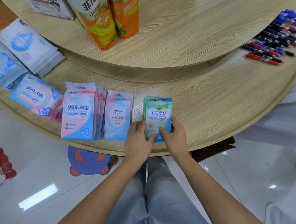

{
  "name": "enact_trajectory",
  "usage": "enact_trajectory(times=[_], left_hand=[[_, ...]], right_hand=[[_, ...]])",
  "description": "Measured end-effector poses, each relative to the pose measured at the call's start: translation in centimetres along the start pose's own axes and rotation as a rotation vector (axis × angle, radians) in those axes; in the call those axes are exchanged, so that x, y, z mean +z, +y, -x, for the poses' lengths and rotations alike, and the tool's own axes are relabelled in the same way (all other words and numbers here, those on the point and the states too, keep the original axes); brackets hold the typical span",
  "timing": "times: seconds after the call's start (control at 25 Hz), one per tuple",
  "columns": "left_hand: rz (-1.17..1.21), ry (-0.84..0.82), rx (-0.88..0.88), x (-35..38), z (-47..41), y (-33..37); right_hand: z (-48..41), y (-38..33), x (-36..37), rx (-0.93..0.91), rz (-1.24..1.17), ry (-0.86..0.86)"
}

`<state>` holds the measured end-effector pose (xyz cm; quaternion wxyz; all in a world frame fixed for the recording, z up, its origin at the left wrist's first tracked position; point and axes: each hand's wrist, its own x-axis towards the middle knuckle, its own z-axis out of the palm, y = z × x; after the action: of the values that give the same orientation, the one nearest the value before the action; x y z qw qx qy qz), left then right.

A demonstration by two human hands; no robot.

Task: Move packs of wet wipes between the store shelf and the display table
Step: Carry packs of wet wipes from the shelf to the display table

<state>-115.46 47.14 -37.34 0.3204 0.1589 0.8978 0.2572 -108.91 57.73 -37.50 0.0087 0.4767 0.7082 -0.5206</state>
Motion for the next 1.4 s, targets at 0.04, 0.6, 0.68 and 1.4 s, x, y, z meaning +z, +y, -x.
enact_trajectory(times=[0.04, 0.6, 0.68, 1.4], left_hand=[[-0.046, 0.014, -0.005, 0.0, 0.0, -0.2], [0.056, 0.008, 0.041, -2.7, 0.5, 0.3], [0.009, 0.127, 0.117, -4.5, 1.2, 0.5], [-1.202, -1.103, 1.159, 6.4, 11.0, 1.3]], right_hand=[[-0.1, 0.1, 0.2, 0.011, 0.045, 0.009], [0.0, -0.2, -2.4, 0.096, 0.119, -0.043], [0.8, 0.4, -4.2, 0.109, 0.143, 0.014], [35.9, 18.2, 8.1, 0.986, -0.535, 0.533]])
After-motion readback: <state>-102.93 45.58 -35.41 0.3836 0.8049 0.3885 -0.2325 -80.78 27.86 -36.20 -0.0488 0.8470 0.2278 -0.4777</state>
